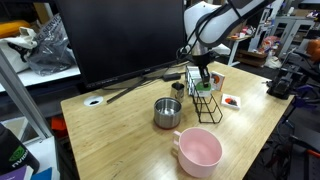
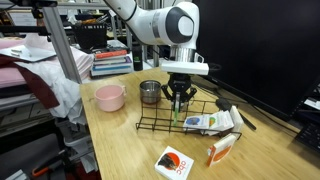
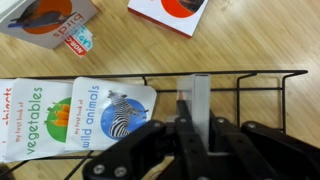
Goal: Pick one booklet on the table and put it in the booklet holder
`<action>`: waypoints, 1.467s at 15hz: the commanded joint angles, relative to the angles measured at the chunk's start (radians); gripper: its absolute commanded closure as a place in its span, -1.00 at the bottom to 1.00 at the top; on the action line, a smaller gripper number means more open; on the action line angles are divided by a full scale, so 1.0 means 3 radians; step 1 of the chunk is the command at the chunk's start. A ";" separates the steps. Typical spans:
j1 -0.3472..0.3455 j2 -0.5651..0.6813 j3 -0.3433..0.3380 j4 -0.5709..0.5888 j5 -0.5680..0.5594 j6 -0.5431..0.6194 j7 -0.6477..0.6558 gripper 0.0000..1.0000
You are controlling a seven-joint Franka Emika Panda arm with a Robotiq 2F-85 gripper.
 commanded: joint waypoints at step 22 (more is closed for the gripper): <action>-0.0117 0.0306 0.0055 0.0199 0.0107 -0.0046 -0.0424 -0.20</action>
